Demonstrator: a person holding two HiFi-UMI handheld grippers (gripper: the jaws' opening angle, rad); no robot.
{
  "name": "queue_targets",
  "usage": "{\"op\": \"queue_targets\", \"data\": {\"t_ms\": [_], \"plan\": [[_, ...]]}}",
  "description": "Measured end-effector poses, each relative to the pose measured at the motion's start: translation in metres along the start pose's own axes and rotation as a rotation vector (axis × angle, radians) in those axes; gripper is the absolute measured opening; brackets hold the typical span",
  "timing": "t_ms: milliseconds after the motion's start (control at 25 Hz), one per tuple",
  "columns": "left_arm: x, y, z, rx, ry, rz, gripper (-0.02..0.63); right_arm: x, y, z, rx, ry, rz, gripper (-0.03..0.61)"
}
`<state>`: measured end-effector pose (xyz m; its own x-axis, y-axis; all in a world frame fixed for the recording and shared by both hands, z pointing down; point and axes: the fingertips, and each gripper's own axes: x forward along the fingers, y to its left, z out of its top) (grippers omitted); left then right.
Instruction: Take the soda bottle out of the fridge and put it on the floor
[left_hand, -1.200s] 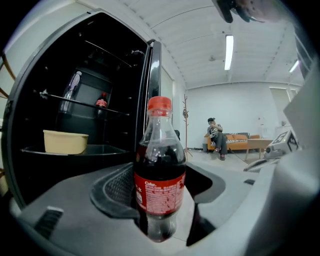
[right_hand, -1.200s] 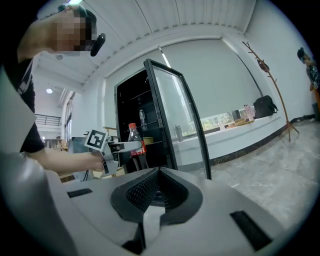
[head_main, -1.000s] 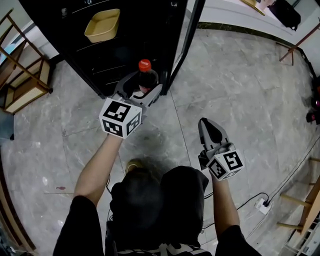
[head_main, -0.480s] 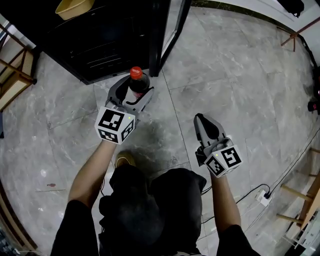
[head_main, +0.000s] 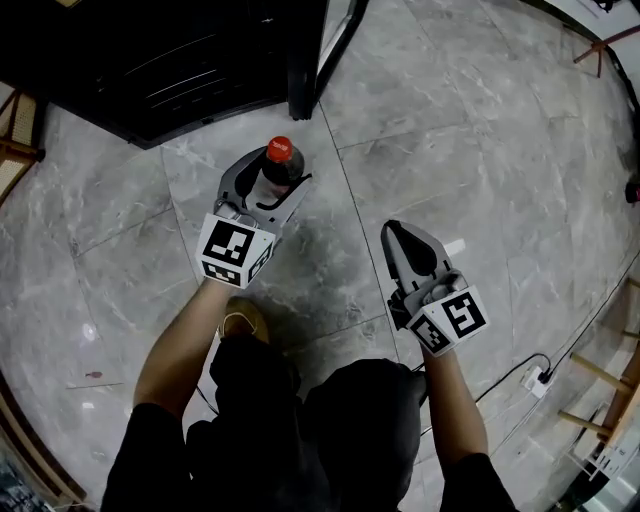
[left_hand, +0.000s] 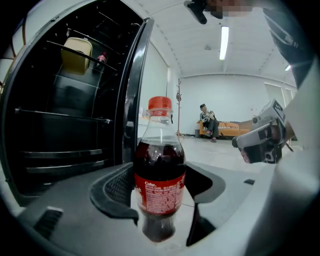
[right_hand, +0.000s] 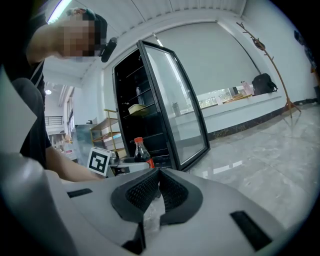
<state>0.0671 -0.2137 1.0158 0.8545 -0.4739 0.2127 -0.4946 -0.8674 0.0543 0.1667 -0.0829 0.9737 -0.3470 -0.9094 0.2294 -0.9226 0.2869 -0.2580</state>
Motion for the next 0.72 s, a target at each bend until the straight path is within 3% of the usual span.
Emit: {"op": "queue_targets", "data": {"t_ms": [320, 720], "plan": [[0.012, -0.002, -0.035, 0.003, 0.029, -0.003, 0.307, 0.001, -0.006, -0.02, 0.035, 0.022, -0.014, 0.023], [0.01, -0.004, -0.041, 0.022, 0.012, -0.014, 0.307, 0.01, -0.01, -0.024, 0.038, 0.041, -0.017, 0.023]]}}
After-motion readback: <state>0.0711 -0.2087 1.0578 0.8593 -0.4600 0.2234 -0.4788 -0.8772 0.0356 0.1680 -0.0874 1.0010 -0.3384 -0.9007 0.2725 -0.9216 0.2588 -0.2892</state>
